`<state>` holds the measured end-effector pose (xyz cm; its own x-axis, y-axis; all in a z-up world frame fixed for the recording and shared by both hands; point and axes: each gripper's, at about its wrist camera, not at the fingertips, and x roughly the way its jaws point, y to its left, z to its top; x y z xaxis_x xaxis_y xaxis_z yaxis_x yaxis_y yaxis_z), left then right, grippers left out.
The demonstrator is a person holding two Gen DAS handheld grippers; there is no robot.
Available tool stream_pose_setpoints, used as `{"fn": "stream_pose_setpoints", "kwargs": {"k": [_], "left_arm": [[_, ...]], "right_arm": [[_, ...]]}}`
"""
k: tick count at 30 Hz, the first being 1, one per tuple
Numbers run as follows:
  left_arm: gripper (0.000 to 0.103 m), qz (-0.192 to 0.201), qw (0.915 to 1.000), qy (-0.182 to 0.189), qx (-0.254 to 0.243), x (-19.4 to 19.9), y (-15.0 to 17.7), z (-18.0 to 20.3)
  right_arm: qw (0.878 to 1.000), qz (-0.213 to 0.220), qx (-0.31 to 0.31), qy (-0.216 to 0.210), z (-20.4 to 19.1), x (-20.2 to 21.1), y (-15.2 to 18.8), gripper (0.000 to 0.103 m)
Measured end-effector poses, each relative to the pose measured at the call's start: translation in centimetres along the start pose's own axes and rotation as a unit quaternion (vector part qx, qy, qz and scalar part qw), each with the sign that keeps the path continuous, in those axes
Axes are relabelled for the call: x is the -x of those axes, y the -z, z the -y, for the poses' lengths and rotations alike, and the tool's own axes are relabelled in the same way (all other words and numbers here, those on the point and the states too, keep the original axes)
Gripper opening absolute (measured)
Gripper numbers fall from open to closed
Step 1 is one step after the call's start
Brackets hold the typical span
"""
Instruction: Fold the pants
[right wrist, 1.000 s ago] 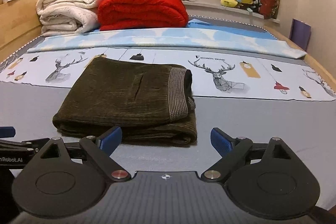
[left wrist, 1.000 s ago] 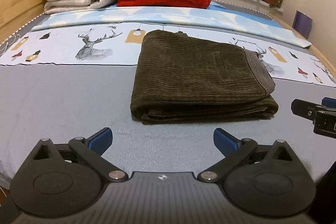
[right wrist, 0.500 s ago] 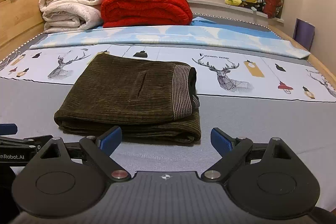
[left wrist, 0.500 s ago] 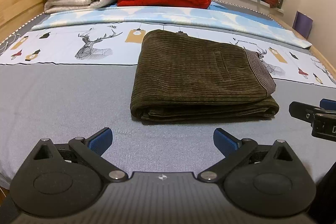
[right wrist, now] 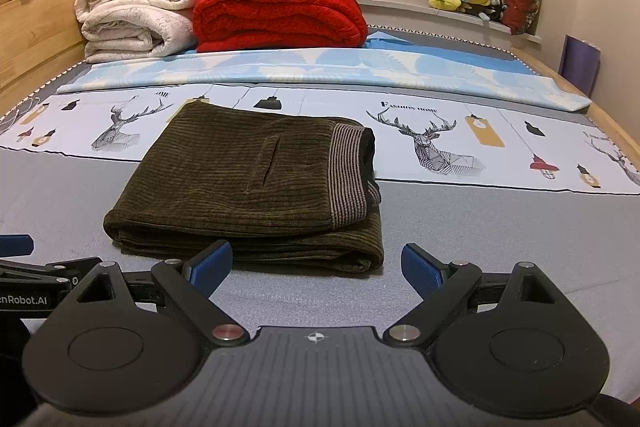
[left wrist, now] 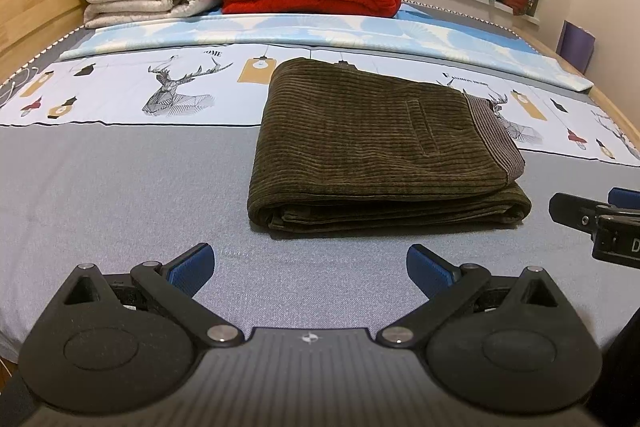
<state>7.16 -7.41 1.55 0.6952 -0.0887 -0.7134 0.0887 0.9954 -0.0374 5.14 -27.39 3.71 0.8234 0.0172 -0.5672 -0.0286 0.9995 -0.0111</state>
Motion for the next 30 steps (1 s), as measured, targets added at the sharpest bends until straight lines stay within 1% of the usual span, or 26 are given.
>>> {"fn": "stream_pose_setpoints", "kwargs": {"k": [30], "left_arm": [[0.102, 0.002, 0.9999, 0.004, -0.009, -0.12, 0.02, -0.05]], "right_arm": [[1.0, -0.002, -0.001, 0.0, -0.11, -0.1, 0.14, 0.092]]}}
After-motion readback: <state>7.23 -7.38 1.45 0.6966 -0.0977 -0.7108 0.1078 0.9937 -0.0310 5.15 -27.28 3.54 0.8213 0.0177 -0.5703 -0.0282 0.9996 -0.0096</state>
